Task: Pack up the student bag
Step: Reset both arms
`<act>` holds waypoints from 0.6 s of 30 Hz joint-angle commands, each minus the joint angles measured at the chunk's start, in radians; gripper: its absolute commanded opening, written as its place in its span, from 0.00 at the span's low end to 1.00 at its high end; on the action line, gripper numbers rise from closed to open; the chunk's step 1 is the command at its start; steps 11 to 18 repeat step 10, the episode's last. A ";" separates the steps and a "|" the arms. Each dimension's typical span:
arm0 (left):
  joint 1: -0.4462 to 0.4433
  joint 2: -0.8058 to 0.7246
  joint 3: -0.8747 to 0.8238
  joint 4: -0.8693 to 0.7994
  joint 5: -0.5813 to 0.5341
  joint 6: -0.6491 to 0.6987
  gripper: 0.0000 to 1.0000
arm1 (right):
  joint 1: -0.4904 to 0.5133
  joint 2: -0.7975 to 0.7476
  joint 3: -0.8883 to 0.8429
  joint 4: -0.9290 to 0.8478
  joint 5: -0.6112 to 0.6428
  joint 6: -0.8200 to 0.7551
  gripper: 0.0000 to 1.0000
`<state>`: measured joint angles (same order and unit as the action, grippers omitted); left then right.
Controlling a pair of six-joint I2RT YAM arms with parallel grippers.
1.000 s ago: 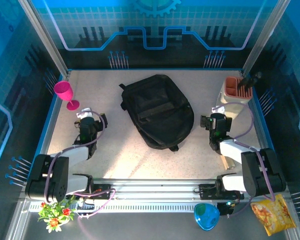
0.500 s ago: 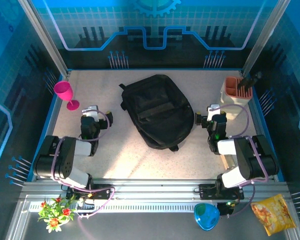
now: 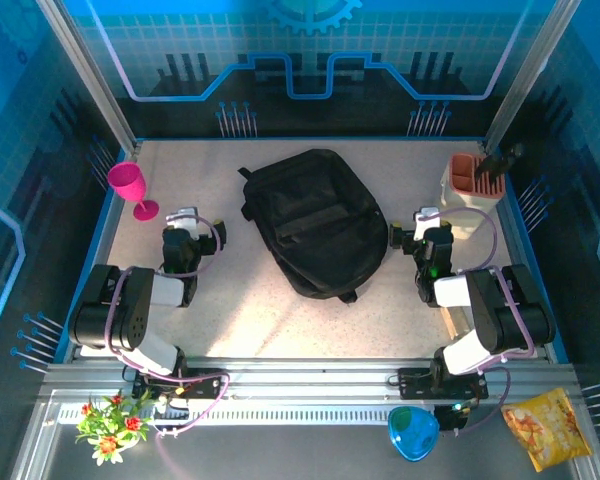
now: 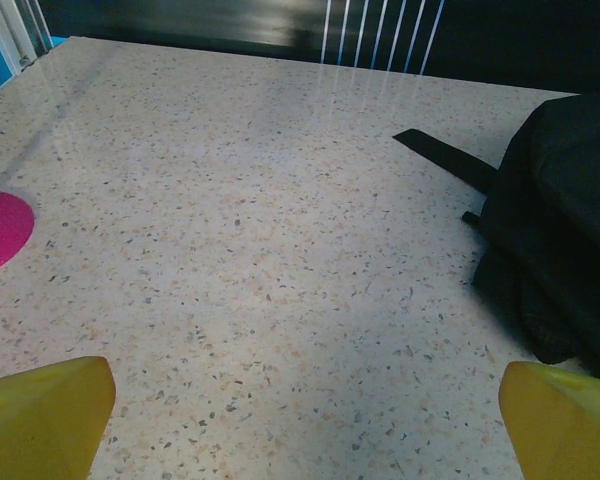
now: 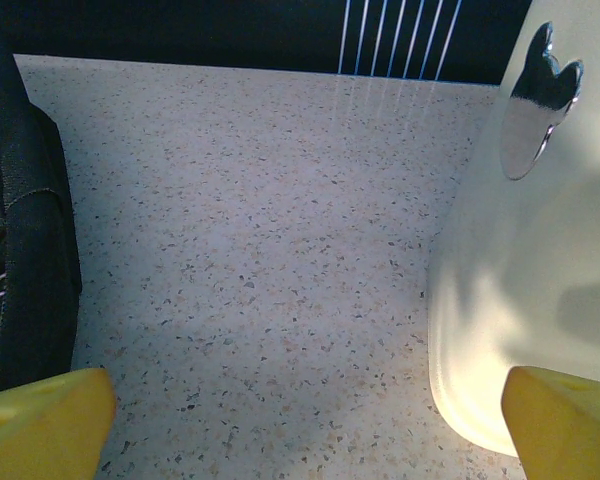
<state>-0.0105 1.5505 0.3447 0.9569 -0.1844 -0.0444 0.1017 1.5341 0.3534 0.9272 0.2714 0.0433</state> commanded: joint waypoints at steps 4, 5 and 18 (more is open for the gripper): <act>-0.003 0.007 0.035 -0.022 0.031 0.029 0.99 | -0.011 0.009 0.017 0.020 -0.002 -0.010 1.00; -0.003 0.007 0.036 -0.026 0.032 0.028 0.99 | -0.012 0.009 0.018 0.021 0.000 -0.011 1.00; -0.003 0.007 0.035 -0.024 0.032 0.029 0.99 | -0.012 0.009 0.016 0.020 -0.001 -0.010 1.00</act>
